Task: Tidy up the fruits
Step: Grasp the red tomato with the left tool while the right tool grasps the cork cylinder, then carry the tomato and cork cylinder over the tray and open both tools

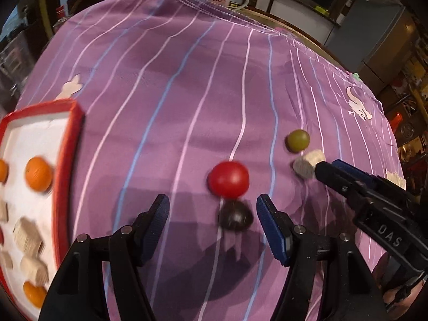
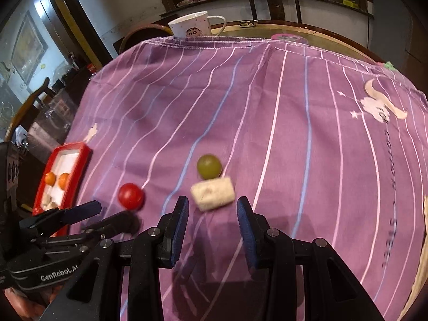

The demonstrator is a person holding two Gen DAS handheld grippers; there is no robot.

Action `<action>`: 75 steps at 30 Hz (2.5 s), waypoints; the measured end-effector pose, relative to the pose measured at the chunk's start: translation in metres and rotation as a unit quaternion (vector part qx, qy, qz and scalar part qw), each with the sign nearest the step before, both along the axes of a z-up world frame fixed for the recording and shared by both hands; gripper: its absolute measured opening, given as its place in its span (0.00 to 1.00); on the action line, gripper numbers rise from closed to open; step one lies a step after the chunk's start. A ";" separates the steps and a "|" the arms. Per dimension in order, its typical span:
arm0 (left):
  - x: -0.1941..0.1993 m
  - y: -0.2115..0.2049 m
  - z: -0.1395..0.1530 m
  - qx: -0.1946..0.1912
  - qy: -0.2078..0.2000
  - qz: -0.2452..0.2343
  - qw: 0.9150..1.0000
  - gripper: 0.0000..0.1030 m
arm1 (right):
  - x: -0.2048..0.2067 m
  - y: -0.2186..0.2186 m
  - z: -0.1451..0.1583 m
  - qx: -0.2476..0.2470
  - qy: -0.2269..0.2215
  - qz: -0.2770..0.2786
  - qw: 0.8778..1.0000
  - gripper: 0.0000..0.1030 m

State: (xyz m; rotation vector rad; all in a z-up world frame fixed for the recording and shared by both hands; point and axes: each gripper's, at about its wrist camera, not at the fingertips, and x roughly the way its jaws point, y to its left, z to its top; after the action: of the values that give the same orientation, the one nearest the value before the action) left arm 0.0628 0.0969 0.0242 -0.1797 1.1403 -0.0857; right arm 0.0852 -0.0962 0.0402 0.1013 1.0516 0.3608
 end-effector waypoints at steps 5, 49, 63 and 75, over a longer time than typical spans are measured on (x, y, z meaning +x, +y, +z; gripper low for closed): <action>0.017 -0.005 -0.006 0.013 -0.008 -0.019 1.000 0.65 | 0.011 0.009 -0.008 -0.004 0.004 0.008 1.000 0.44; -0.038 0.250 0.026 0.036 -0.022 0.112 0.993 0.30 | -0.066 0.271 0.018 0.009 -0.009 0.178 0.984 0.41; -0.029 0.261 0.022 0.011 -0.023 0.114 0.993 0.49 | -0.050 0.291 0.005 0.003 -0.001 0.165 0.986 0.46; -0.079 0.242 0.069 0.031 -0.050 0.158 0.986 0.60 | -0.070 0.257 0.030 0.046 -0.017 0.150 0.987 0.62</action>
State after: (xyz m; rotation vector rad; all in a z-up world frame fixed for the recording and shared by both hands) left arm -0.0166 0.3393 0.0932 -0.2961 1.0016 0.2191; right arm 0.0148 0.1606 0.0707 0.0180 1.0186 0.6814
